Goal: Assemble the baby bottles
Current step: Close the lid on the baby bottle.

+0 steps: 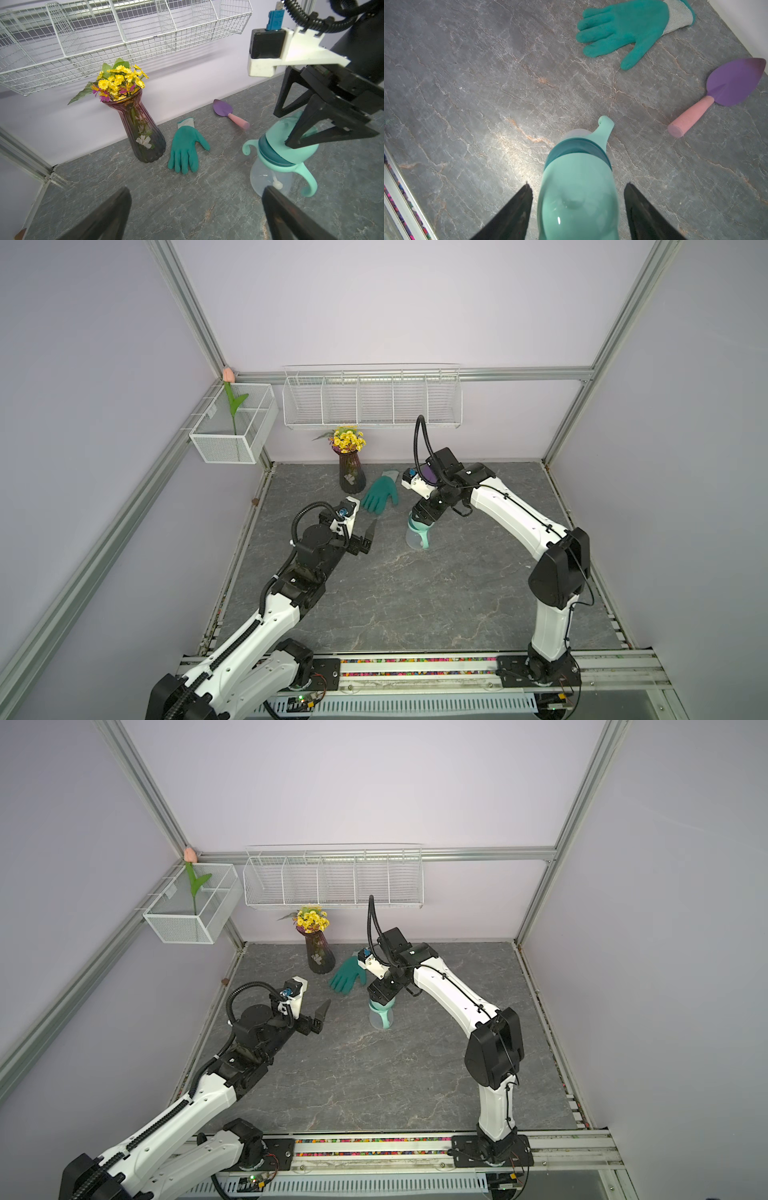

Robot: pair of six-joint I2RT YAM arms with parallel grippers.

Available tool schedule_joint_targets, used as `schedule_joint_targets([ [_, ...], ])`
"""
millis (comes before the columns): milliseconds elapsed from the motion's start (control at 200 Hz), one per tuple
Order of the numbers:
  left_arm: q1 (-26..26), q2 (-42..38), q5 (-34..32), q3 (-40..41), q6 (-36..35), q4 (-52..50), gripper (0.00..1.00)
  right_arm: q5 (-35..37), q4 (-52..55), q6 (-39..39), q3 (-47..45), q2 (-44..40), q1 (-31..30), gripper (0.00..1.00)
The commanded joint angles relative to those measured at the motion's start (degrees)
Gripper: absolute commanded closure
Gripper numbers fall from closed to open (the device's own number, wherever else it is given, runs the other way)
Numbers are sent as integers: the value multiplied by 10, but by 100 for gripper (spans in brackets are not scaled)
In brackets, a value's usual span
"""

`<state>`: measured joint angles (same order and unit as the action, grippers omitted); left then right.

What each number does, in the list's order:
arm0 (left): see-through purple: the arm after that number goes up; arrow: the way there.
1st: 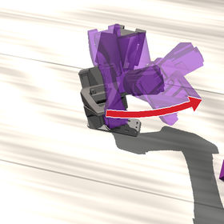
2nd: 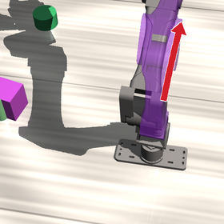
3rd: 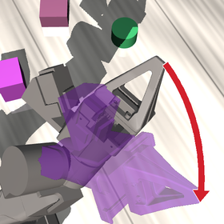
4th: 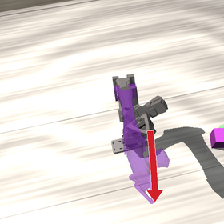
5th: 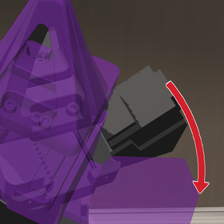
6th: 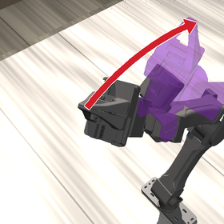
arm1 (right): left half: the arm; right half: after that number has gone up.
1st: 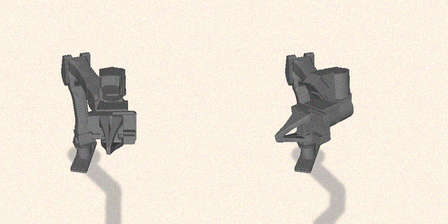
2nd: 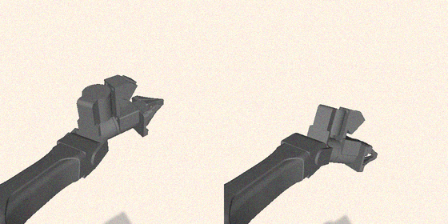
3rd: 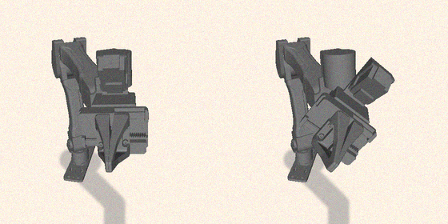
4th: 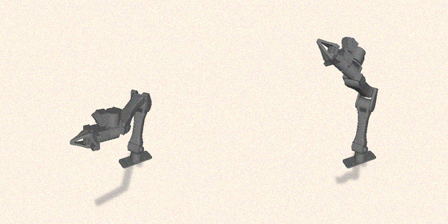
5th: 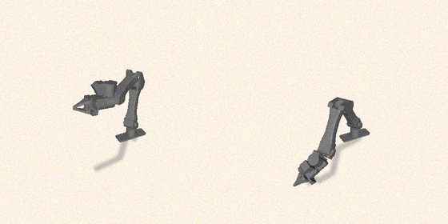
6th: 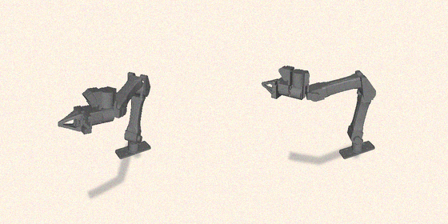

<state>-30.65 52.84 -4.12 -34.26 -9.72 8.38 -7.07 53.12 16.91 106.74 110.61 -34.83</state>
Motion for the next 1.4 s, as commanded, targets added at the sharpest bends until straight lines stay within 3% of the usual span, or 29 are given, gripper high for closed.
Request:
schedule_joint_targets([
  [0,-1,6,-3,-3,-10,1,1,4,-5,-1,-3,-12,-6,25],
  [370,-1,62,4,-19,9,38,1,24,-95,-45,-61,-117,3,19],
  [640,-1,154,34,-78,37,47,18,42,-192,-111,-224,-236,24,26],
  [880,-1,253,89,-148,35,51,37,-8,-259,-141,-354,-286,31,33],
  [1395,-1,393,157,-238,46,20,60,-44,-276,-141,-357,-254,41,40],
])
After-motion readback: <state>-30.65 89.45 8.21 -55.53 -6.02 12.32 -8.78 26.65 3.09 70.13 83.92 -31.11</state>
